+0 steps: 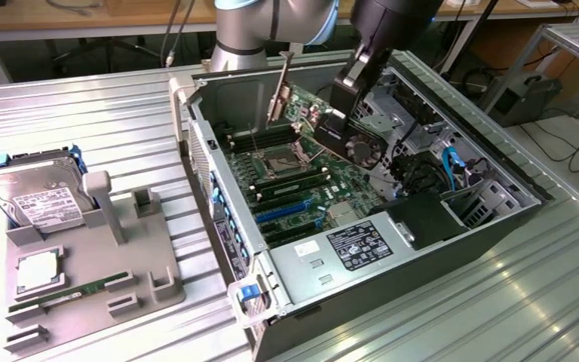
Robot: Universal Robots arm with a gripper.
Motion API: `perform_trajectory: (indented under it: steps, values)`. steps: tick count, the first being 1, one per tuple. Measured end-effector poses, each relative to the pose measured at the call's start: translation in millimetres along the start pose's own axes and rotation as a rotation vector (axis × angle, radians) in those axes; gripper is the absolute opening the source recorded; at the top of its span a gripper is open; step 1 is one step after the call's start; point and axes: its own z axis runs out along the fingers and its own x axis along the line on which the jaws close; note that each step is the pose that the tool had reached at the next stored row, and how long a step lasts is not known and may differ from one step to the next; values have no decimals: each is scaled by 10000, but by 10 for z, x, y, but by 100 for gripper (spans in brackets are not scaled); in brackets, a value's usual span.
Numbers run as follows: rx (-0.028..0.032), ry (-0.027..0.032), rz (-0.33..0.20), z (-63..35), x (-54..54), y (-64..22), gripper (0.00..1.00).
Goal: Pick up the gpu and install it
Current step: 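Insert the gpu into the slot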
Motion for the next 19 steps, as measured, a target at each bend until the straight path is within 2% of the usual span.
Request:
perform_trajectory:
  steps: [6,11,19]
  values:
    - [60,84,-1113,12,-1,-1,26]
    - [122,170,-2286,26,-1,-2,26]
    - [206,288,-3859,46,-2,-4,26]
